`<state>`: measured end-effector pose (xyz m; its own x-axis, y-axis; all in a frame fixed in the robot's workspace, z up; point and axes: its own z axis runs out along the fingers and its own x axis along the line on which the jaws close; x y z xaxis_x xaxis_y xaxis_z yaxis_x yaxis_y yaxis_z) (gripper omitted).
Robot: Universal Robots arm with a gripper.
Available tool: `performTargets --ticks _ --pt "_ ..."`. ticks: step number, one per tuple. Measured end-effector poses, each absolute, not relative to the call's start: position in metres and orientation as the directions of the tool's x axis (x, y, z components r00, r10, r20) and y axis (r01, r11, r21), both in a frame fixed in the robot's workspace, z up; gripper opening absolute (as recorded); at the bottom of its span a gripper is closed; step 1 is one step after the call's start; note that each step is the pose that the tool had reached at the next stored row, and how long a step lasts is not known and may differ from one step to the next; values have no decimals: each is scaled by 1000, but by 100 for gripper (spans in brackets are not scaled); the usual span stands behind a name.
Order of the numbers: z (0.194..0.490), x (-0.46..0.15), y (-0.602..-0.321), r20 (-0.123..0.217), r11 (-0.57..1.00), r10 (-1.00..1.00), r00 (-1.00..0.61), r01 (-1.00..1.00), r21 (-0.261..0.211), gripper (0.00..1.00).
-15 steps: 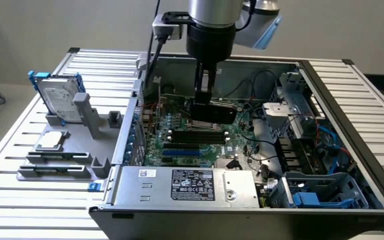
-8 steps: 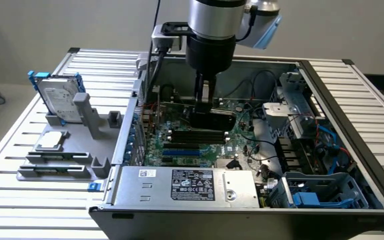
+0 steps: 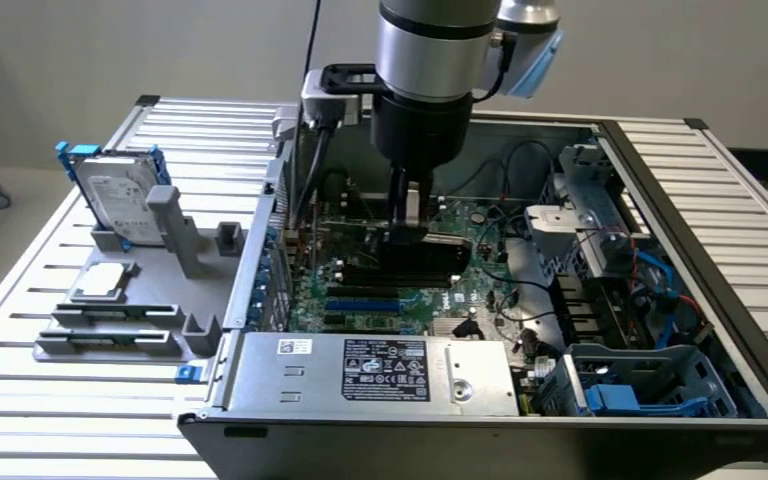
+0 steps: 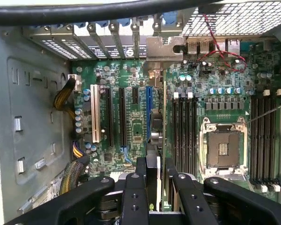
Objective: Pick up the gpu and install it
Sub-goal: 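Insert the gpu into the slot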
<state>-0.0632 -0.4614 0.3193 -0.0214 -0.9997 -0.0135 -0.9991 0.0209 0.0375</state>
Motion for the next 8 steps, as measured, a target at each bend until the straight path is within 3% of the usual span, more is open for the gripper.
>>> performTargets --ticks 8 --pt "309 -70 -468 -15 -5 -1000 4 -999 38 26"
